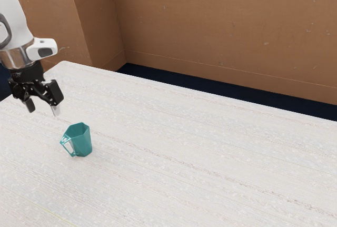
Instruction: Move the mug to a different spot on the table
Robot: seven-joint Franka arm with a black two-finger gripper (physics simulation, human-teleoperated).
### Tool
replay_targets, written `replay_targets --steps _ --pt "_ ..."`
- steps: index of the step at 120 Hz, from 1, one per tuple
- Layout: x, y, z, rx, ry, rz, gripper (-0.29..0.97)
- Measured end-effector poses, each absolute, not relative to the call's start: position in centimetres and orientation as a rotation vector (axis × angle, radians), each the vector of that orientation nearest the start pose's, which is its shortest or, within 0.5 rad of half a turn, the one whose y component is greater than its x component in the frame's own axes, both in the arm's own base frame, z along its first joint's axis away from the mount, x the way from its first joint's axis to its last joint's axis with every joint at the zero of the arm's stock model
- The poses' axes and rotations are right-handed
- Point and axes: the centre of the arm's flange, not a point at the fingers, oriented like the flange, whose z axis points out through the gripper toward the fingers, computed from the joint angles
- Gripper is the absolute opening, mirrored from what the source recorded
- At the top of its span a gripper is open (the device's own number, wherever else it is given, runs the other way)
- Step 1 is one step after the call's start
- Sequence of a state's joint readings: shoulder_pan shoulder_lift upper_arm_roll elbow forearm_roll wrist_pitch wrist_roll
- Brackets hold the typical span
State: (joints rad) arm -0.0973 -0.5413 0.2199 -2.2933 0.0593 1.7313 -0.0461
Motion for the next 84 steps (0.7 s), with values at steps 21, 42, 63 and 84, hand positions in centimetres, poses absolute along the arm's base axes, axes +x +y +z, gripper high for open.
replay_targets --steps 21,42,63,84 --pt "38.0 8.1 49.4 -3.187 -0.188 0.036 0.67" --pt "37.0 9.8 44.2 -3.184 -0.077 -0.015 0.67" --pt "36.8 11.2 41.3 -3.182 0.055 -0.082 0.67" --pt "37.4 11.7 38.3 -3.158 0.232 -0.1 0.67"
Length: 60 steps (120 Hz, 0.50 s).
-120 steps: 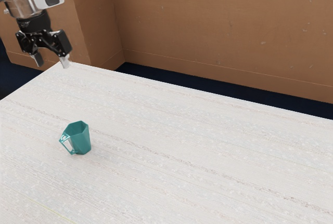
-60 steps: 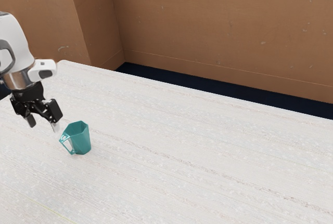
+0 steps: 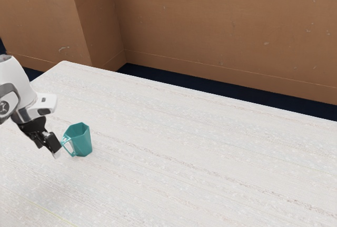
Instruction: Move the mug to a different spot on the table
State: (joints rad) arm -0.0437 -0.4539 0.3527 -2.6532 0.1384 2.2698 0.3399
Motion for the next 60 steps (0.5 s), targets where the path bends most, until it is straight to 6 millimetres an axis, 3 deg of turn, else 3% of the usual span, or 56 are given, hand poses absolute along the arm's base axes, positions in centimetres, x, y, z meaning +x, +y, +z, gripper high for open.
replay_targets --steps 22,60 --pt "38.1 13.4 36.0 -3.131 0.339 -0.112 0.67" --pt "39.5 14.4 33.5 -3.091 0.471 -0.142 0.67"
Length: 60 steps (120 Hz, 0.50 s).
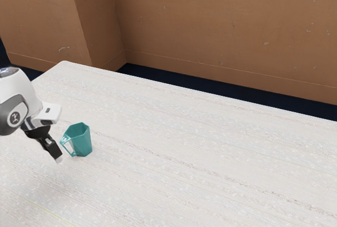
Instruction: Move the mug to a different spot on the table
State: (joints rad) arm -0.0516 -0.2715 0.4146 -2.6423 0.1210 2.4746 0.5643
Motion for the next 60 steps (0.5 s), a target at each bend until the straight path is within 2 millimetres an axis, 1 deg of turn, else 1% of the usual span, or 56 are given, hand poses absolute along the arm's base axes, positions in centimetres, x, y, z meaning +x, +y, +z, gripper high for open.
replay_targets --steps 23,41,50,60 --pt "40.5 14.6 32.2 -3.099 0.48 -0.159 0.67" --pt "40.9 15.3 31.4 -3.09 0.487 -0.156 0.67" --pt "41.3 15.8 30.8 -3.081 0.491 -0.148 0.67" --pt "42.0 15.9 30.7 -3.069 0.503 -0.157 0.67"
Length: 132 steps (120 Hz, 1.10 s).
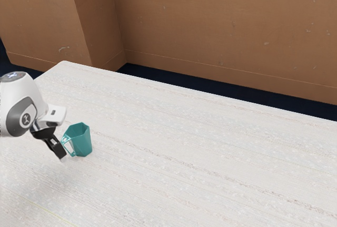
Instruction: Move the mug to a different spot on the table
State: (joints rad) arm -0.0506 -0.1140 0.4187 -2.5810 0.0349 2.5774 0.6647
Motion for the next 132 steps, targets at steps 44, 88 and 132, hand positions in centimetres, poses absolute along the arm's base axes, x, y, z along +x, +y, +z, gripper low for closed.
replay_targets --steps 44,88,132 --pt "42.8 16.9 29.3 -3.062 0.501 -0.147 0.67" --pt "44.0 17.4 28.6 -3.057 0.534 -0.139 0.67" --pt "44.9 16.4 28.0 -3.054 0.63 -0.142 0.67"
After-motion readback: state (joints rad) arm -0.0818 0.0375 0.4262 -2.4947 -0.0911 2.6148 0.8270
